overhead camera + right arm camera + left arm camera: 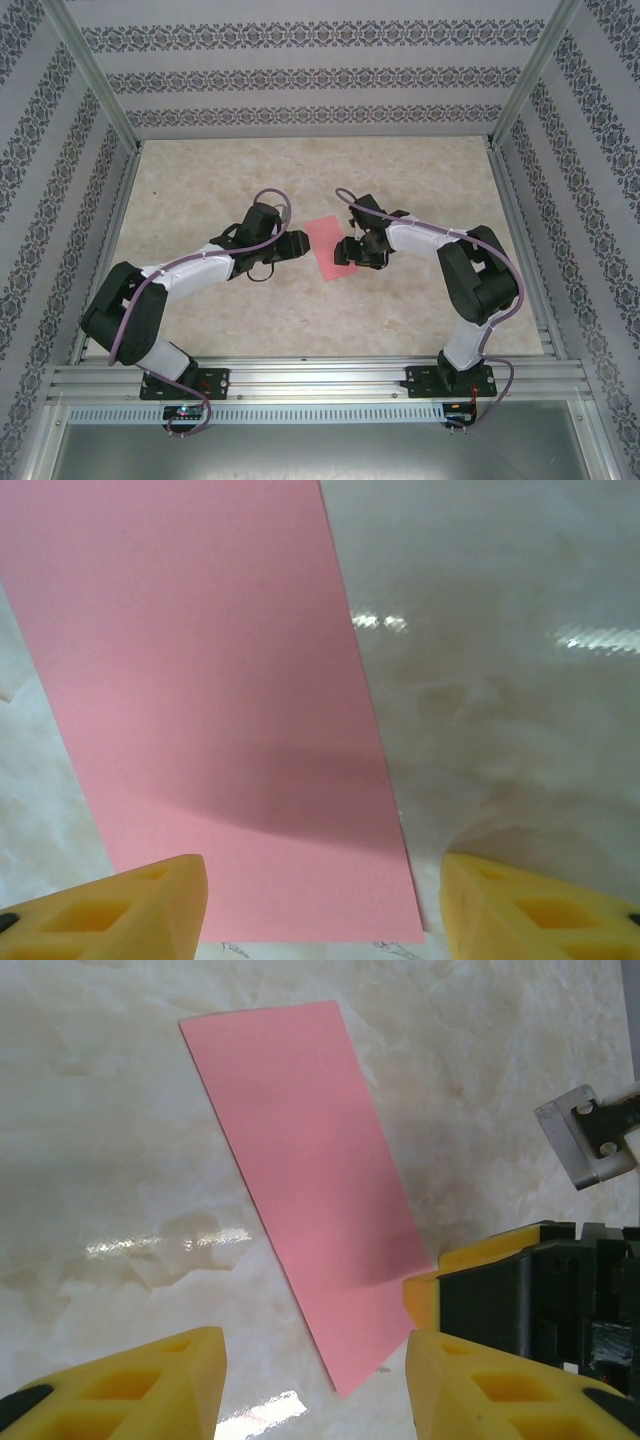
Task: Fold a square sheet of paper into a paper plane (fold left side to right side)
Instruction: Rotate the square sheet of paper at the center of the table.
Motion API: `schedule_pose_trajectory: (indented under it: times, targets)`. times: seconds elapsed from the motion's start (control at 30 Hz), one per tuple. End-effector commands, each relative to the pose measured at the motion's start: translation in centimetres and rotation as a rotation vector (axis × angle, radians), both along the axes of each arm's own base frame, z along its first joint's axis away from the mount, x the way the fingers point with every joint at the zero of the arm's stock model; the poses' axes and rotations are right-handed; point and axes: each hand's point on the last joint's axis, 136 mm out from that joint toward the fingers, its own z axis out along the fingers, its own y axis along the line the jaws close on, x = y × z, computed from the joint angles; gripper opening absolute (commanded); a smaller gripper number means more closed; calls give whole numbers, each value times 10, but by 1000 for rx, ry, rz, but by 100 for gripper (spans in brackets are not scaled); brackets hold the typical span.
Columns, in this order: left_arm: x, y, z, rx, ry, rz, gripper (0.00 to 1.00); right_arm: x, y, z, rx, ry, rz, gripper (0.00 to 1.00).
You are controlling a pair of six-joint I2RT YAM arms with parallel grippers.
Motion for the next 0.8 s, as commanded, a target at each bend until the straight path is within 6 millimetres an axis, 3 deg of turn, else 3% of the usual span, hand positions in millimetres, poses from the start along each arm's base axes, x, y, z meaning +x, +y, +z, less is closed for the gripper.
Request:
schedule_pose_trajectory:
  times: [0.0,0.33,0.6,0.77]
  targets:
    - [-5,6,3,26,-10,6,52,-23,25,-2,47,47,44,63]
    - [-9,11,7,44,-31,-8,52,-36,44,8,80,41,71,63]
    - [-23,7,7,74,-54,-81,53,-20,33,31,157,-10,36,64]
    - [-29,2,4,59,-71,-95,53,-12,34,29,258,14,0,64]
